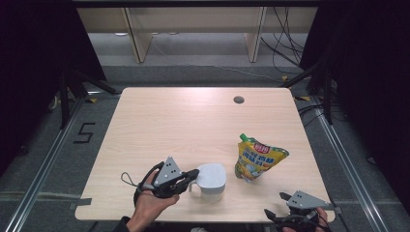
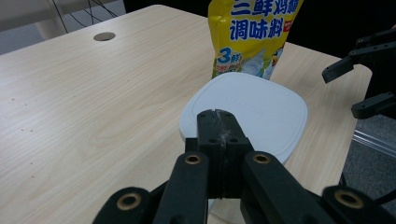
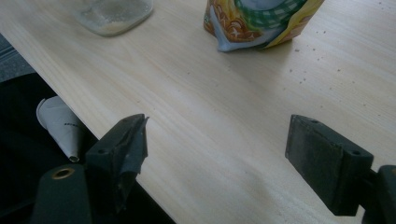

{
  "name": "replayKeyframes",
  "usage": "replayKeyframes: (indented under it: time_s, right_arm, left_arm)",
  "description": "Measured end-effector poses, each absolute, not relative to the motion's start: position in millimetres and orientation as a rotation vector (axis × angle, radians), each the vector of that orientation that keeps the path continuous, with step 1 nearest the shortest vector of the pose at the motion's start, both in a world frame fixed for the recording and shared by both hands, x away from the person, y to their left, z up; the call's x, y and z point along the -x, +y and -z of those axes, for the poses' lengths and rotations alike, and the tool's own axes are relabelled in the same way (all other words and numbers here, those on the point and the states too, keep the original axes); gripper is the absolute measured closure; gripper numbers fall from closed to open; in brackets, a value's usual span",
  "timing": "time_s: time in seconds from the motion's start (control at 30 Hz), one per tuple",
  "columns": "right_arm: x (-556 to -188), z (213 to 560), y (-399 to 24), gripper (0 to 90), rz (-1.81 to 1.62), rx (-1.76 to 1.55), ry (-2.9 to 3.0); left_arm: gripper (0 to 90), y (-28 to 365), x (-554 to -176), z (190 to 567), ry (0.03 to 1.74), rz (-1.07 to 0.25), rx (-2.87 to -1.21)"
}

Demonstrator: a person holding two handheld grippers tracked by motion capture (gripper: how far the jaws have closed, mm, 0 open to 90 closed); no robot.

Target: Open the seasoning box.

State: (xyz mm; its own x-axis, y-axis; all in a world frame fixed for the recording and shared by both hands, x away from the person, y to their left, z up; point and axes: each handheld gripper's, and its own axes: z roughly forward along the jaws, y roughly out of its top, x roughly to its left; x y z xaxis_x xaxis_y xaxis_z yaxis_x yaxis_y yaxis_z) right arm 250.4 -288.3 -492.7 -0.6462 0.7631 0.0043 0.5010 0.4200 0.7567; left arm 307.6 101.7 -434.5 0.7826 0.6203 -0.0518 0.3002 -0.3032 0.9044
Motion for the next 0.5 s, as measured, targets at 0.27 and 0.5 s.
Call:
replayKeyframes:
  time_s: [0.27, 0.5]
  right_arm:
    - [-250, 488, -287, 21.7, -1.159, -1.078, 2.283]
    - [-250, 480, -277, 47.7, -1.273, -0.984, 2.279]
  left_arm:
    - [88.9, 103, -307, 436, 0.695, -0.387, -1.898]
    - [88.9, 104, -305, 437, 0.693, -0.388, -1.892]
